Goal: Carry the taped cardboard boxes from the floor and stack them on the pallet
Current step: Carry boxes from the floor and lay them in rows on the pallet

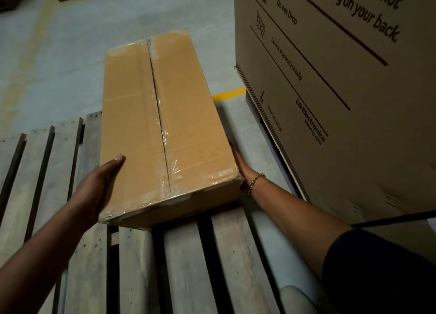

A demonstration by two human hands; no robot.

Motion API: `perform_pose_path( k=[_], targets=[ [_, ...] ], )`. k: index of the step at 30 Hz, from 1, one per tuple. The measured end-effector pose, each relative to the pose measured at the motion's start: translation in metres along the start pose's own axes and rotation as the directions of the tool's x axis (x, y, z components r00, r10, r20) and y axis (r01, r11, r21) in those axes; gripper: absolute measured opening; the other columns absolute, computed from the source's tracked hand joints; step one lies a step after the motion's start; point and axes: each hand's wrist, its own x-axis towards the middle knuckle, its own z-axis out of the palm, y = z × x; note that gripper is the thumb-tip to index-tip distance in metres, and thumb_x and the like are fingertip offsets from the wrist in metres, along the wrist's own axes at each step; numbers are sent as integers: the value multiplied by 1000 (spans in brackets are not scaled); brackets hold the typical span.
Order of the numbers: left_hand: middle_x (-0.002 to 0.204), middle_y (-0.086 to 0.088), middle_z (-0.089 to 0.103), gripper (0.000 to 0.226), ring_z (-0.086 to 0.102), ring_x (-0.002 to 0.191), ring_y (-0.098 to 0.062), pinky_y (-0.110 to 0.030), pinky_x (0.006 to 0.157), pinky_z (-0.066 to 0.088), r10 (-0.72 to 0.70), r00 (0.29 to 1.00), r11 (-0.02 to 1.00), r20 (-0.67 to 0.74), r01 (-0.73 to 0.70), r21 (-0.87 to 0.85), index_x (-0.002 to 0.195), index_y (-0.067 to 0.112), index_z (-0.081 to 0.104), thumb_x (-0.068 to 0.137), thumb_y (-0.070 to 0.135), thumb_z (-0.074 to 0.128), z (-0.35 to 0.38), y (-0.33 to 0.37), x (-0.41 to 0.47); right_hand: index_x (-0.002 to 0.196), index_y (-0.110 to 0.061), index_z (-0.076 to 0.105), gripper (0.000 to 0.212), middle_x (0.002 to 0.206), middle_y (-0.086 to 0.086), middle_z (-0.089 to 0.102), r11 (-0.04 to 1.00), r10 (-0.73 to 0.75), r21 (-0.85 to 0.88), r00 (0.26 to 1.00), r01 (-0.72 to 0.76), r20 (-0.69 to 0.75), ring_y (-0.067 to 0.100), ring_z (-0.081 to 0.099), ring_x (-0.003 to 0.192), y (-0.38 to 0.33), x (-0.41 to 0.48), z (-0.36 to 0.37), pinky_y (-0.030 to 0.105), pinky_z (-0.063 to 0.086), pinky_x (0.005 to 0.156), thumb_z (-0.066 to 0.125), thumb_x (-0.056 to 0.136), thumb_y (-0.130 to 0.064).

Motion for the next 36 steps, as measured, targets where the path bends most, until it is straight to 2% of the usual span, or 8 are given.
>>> perform_pose_path(
  k=[4, 9, 12, 14, 17, 24, 30, 36],
  targets=[
    [151, 7, 44, 43, 35, 137, -7, -25, 107, 17, 8, 1000, 1000, 12, -8, -31, 145, 17, 49, 106, 35, 43, 3, 1, 2, 121, -29, 54, 46, 97, -7, 55, 999, 31, 42, 999, -30, -26, 7, 53, 86, 2, 2, -7, 20, 41, 77, 22, 104, -57],
    [152, -1, 48, 50, 43, 138, -16, -34, 119, 24, -38, 999, 999, 31, 38, -19, 146, 12, 47, 104, 39, 46, 2, 4, 5, 99, -33, 55, 36, 78, -9, 71, 997, 4, 82, 998, 1, -60, 12, 59, 90, 1, 7, -11, 24, 48, 84, 24, 108, -48],
    [141, -10, 57, 39, 58, 120, -20, -33, 107, 40, -48, 999, 998, 24, 49, -44, 134, 12, 54, 105, 37, 47, 3, 3, 3, 105, -31, 68, 48, 104, -5, 73, 996, -84, 21, 996, 85, -36, 22, 60, 114, -7, 5, -20, 41, 42, 109, 33, 101, -64],
    [152, -6, 49, 51, 47, 137, -20, -33, 117, 29, -18, 999, 999, 28, 19, -35, 146, 10, 47, 104, 40, 49, 1, 3, 1, 107, -26, 76, 68, 105, 2, 72, 995, -85, -53, 996, 84, -19, 24, 65, 102, -24, 0, -21, 38, 45, 96, 42, 88, -81],
    [140, -7, 61, 53, 56, 129, -22, -44, 117, 36, -15, 999, 999, 35, 17, -34, 136, 14, 56, 96, 49, 59, -10, -5, 4, 76, -23, 74, 64, 62, -7, 61, 994, -75, -82, 997, 74, -4, 8, 57, 50, -60, 1, -20, 19, 41, 49, 40, 94, -75],
    [105, -4, 61, 37, 58, 87, -19, -31, 67, 45, -61, 996, 997, -60, 64, 48, 130, 18, 55, 103, 43, 51, -15, -6, 3, 121, -26, 55, 31, 98, -13, 57, 925, -54, -380, 987, -8, -152, 6, 57, 87, -100, -22, 11, 29, 49, 76, 52, 100, -49],
    [154, -6, 46, 57, 48, 136, -30, -50, 109, 42, -153, 988, 988, 11, 154, -21, 156, 18, 38, 104, 38, 53, -50, 38, -53, 137, -21, 49, 56, 138, 2, 51, 854, 47, -498, 976, -149, -211, 24, 50, 124, -129, -79, 31, 47, 44, 101, 58, 95, -56],
    [162, -6, 37, 64, 38, 146, -25, -33, 107, 32, -53, 998, 989, -15, 54, 136, 158, 19, 34, 102, 41, 56, -105, 118, -149, 155, -17, 34, 75, 158, 7, 38, 759, -21, -641, 981, -111, -195, 25, 40, 142, -193, -180, 72, 39, 33, 113, 60, 95, -54]
  ],
)
